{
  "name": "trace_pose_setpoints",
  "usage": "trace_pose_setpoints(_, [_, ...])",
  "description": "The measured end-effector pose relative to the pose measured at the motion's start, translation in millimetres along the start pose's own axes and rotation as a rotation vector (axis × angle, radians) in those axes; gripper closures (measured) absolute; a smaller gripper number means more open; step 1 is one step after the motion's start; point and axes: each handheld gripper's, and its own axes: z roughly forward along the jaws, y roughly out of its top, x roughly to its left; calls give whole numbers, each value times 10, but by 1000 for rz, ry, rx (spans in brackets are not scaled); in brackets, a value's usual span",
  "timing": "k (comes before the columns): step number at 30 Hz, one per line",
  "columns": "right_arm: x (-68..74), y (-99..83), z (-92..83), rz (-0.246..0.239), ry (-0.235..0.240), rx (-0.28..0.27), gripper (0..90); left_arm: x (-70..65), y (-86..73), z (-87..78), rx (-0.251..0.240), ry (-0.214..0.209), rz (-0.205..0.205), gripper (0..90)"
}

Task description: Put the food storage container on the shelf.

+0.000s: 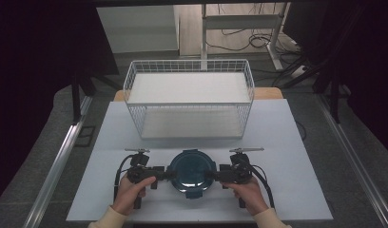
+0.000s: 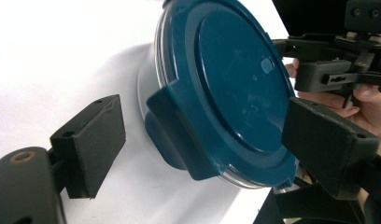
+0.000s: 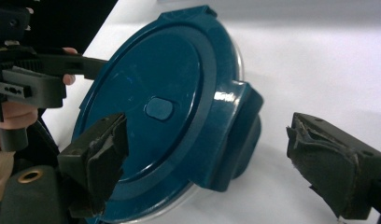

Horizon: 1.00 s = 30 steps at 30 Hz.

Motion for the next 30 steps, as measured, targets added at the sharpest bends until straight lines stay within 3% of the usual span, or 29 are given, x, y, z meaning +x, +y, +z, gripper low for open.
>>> trace_pose_setpoints(3, [-13, -10, 67, 22, 21, 13, 122, 13, -9, 43, 3, -17, -21, 140])
trace_pose_setpoints(5, [-27, -22, 107, 40, 36, 23, 125, 44, -30, 70, 2, -54, -46, 150])
trace_pose_setpoints(12, [-55, -46, 180, 104, 87, 31, 168, 72, -70, 154, 32, -78, -77, 211])
trace_pose_setpoints(17, [-37, -59, 177, 132, 88, 34, 204, 14, -89, 187, 34, -45, -98, 243])
trace_pose_setpoints(22, [-63, -67, 133, 197, 94, 21, 276, 44, -96, 165, 27, -64, -138, 285])
trace_pose_setpoints(24, [-72, -73, 117, 218, 100, 13, 294, 31, -101, 149, 25, -61, -132, 299])
trace_pose_setpoints(30, [-23, -113, 18, 207, 98, -25, 360, -48, -126, 86, 3, -47, -98, 355])
